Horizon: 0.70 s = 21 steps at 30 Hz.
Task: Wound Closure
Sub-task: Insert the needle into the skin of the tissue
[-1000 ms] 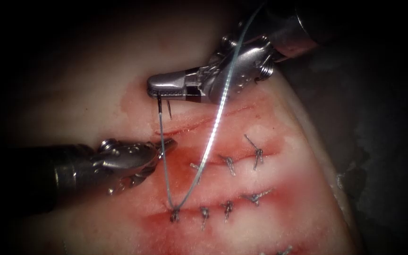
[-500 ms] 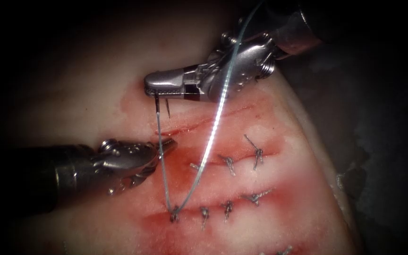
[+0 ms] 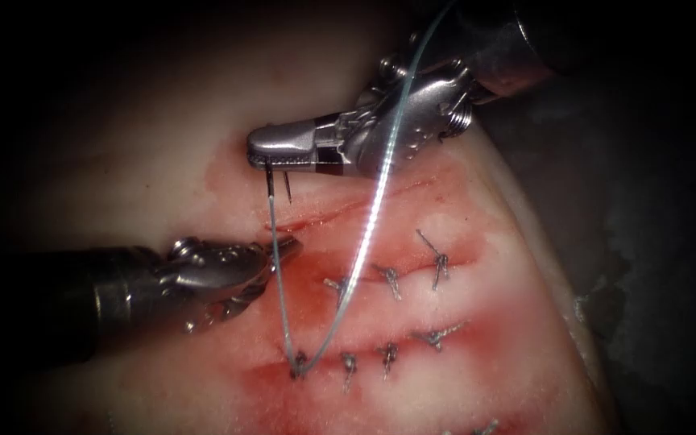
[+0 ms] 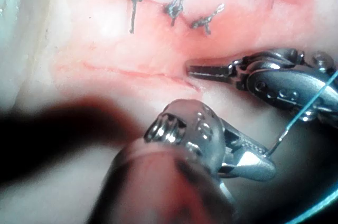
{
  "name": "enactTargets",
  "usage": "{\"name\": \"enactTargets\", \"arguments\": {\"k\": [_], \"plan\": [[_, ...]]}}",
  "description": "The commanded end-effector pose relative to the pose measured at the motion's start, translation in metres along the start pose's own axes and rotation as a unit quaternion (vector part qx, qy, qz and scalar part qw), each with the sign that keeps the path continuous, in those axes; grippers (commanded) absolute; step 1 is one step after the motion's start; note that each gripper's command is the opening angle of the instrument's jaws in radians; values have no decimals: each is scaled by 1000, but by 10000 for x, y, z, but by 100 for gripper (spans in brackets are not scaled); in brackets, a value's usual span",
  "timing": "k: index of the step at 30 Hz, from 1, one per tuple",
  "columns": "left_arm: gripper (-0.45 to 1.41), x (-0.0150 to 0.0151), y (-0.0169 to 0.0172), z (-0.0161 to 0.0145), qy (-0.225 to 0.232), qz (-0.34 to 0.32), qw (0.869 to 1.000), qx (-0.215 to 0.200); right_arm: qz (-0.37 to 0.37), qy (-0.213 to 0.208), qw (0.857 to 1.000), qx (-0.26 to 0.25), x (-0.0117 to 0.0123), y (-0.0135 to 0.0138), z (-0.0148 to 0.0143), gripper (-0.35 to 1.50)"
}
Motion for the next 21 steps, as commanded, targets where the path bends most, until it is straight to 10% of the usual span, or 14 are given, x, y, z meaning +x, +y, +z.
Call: {"name": "enactTargets", "arguments": {"k": [1,21], "plan": [[-45,-5,-2,7,-2,0,1000,0,-1,-1,1000,1,7,4,7,-35],[-45,-5,-2,7,-2,0,1000,0,-5,-2,1000,0,10,14,6,-35]]}}
